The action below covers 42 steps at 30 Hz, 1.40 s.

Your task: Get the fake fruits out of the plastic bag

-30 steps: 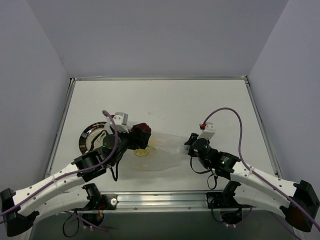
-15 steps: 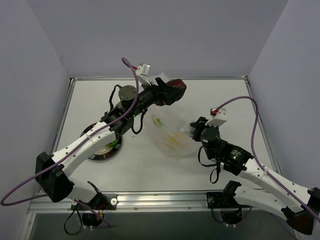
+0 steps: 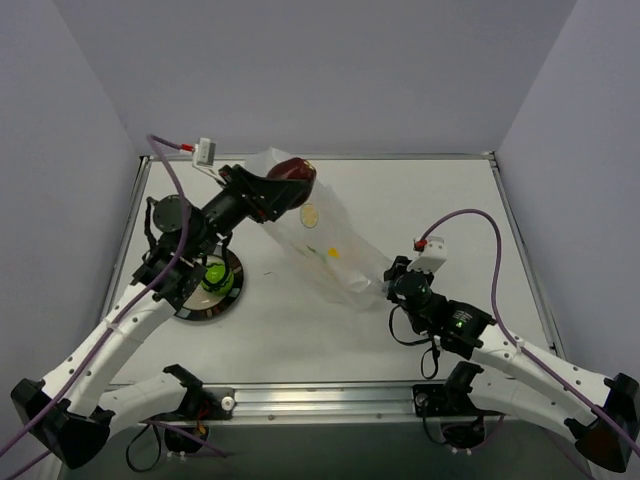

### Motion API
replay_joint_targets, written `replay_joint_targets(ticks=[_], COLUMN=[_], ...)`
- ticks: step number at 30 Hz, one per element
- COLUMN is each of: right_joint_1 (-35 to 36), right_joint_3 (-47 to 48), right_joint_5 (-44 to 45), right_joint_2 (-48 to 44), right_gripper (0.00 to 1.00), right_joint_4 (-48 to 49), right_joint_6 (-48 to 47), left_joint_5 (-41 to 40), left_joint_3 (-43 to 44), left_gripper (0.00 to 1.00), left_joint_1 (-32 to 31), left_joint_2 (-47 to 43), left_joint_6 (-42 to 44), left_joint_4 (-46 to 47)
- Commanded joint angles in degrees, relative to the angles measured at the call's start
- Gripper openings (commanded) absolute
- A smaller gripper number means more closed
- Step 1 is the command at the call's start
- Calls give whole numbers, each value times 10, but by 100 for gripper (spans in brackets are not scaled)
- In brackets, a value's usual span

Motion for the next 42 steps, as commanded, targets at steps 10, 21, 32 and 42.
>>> replay_joint_targets(ticks=[10, 21, 32, 42], right_joint_1=[0, -3, -91, -112], right_joint_3=[50, 192, 374, 431], right_joint_5=[-96, -194, -397, -577], right_joint_2=[-46, -25, 171, 331], right_gripper=[87, 66, 83, 91], right_joint_4=[2, 43, 82, 88], right_joint_6=[-76, -228, -316, -305], left_joint_5=[103, 154, 231, -84], left_joint_3=[-108, -91, -19, 78], left_gripper=[48, 48, 48, 47], left_joint_1=[21, 20, 24, 35], left_joint_2=[-10, 0, -59, -179], left_joint_6=[-49, -80, -3, 155], left_joint_4=[-12, 44, -73, -373])
